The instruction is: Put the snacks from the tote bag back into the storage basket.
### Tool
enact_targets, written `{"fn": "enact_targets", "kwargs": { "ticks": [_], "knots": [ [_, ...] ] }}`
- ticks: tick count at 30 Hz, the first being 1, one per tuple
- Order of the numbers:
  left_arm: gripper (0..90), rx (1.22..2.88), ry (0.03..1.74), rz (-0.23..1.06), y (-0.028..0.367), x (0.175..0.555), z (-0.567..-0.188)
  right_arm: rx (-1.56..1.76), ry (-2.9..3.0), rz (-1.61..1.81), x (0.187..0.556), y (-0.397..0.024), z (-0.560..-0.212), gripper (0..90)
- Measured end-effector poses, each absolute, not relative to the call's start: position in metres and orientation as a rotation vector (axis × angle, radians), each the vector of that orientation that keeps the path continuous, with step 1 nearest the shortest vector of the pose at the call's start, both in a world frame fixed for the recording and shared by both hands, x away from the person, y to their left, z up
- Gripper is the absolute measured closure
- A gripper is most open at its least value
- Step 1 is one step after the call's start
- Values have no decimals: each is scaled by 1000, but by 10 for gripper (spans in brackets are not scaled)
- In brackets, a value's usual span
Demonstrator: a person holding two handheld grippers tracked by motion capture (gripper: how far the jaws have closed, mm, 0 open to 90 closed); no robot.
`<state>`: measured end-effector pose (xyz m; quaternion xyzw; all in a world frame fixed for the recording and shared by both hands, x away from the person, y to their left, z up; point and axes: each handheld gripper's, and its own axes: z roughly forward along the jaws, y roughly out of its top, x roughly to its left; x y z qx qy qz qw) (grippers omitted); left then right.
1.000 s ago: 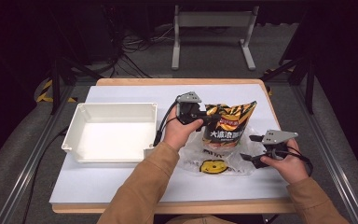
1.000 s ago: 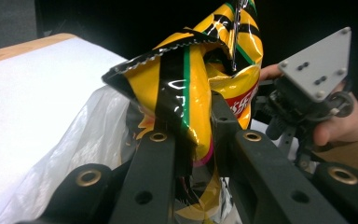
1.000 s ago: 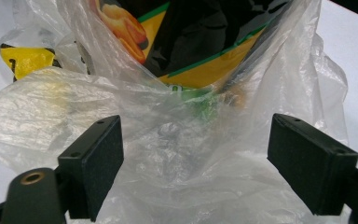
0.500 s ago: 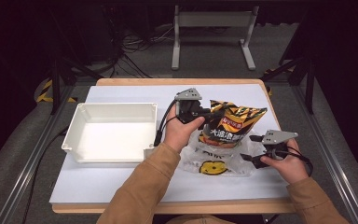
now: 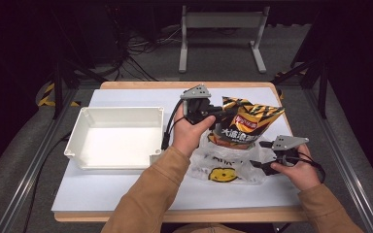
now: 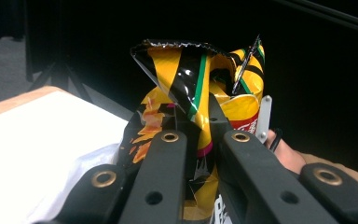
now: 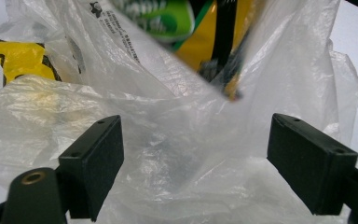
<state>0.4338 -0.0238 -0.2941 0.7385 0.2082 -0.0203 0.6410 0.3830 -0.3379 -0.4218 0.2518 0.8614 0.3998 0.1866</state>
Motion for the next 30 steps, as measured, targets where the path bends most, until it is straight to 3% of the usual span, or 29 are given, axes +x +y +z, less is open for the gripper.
{"fn": "enact_targets", "kwargs": {
  "ticks": [30],
  "knots": [
    [893,1558,522,29,20,425,-246,698,2438,1119,389,-334,-424,194]
  ]
}}
